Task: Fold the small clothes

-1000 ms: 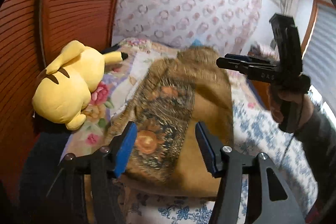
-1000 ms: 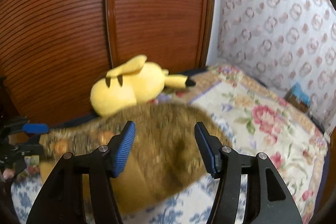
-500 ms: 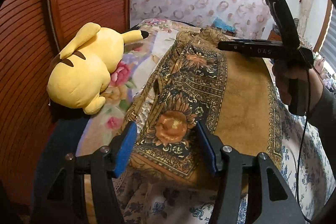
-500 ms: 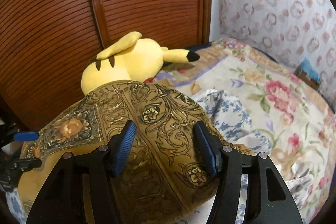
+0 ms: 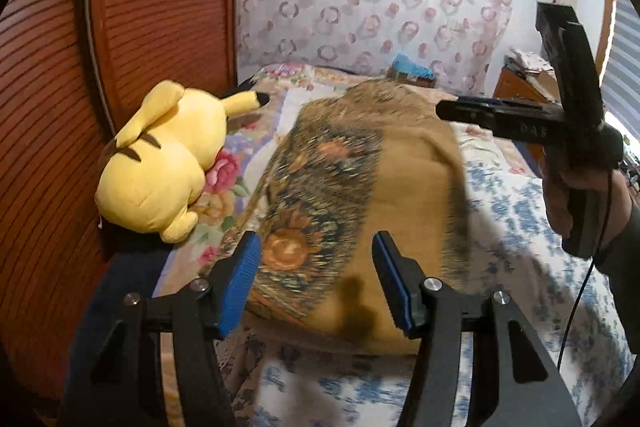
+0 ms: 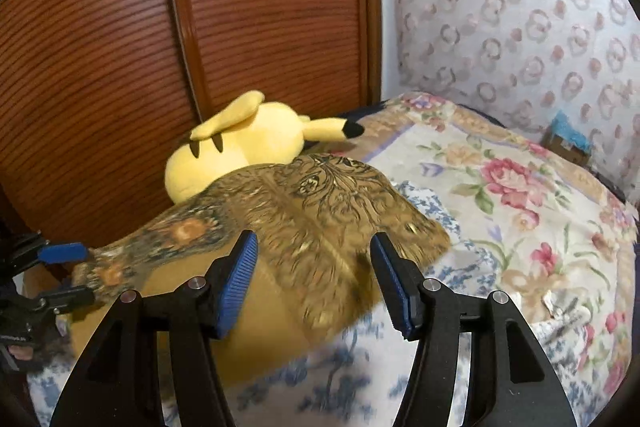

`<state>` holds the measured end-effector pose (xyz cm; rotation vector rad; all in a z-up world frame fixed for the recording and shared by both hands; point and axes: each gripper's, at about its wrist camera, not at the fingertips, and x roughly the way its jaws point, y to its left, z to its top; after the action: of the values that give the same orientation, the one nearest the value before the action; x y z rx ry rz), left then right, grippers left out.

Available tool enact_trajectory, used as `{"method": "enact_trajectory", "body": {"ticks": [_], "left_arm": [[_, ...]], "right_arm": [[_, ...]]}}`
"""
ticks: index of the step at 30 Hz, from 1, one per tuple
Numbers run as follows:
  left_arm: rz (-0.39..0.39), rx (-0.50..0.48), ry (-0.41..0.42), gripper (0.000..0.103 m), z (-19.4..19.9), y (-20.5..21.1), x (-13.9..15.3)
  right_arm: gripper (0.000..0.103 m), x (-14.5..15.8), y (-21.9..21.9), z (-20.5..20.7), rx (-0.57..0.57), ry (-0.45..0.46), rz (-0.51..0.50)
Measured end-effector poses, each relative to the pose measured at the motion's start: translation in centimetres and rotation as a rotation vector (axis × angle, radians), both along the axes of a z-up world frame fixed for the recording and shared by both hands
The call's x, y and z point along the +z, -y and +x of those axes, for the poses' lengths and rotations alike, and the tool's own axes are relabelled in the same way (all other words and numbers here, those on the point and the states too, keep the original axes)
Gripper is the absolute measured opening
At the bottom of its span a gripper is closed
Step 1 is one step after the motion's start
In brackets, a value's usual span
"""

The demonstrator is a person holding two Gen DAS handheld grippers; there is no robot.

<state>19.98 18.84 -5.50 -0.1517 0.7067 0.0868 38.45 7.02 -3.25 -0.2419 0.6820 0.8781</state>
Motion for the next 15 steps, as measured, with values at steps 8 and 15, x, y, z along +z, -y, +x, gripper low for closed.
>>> {"method": "enact_trajectory", "body": {"ticks": [8,15], "left_arm": [[0.033,-0.055,0.062,0.057,-1.7,4.2,2.5],[0.067,-0.108,0.118,0.057,-3.5,9.1,4.2]], "right_arm": [[0.064,3.2,6.3,-6.0,-0.093,0.032,0.037],[0.076,4.9,13.4,-11.7,-0.221,0.075,0.065]]}}
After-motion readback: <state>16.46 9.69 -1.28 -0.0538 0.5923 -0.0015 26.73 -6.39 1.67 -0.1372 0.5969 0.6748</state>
